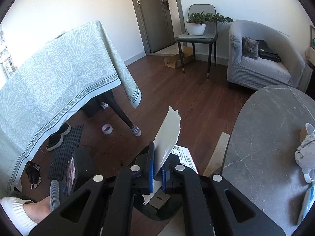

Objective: Collect trash
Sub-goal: 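Open the left tool to drop the tape core into the bin, then open the right tool to drop the torn white paper into the bin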

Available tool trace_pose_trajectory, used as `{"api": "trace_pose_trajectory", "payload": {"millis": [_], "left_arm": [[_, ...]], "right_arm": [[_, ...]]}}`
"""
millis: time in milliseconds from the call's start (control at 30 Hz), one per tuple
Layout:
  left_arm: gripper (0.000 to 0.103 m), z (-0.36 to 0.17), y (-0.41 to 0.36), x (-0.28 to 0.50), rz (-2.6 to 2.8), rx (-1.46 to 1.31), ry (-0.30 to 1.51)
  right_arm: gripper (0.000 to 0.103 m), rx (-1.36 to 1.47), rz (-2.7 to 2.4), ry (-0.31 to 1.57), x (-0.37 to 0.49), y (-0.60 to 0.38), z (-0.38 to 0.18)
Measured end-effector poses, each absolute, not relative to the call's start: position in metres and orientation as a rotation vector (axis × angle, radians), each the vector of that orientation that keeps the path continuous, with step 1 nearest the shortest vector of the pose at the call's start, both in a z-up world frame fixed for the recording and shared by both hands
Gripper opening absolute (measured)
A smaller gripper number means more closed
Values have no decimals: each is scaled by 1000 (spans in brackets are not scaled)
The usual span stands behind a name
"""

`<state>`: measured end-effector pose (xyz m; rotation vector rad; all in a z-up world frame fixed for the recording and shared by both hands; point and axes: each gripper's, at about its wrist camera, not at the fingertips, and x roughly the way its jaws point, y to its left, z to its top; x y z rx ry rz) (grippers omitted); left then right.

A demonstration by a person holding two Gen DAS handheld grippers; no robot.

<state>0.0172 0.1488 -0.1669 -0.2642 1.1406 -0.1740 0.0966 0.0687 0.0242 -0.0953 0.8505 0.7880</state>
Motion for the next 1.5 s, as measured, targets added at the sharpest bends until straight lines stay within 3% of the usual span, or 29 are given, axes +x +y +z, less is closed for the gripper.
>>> {"api": "trace_pose_trajectory", "payload": {"millis": [100,267,400,533,900,1100,1500], "left_arm": [[11,-164,153,16,-162,-267,1127],[35,-155,167,13,-133,-294,1093],[41,-145,175,11,-121,-300,1060],[55,-136,181,8,-120,-295,1039],[67,-149,182,8,-135,-224,1162],[64,-138,184,0,-139,-199,1112],[39,-75,197,-15,-107,-207,912]], "right_arm": [[6,-108,789,866,97,72,18],[6,-128,789,888,98,82,9],[6,-142,788,909,99,91,1],[6,-152,780,929,101,98,-7],[6,-169,762,963,108,114,-22],[6,-182,768,985,108,123,-30],[6,-221,762,1096,108,144,-71]]}}
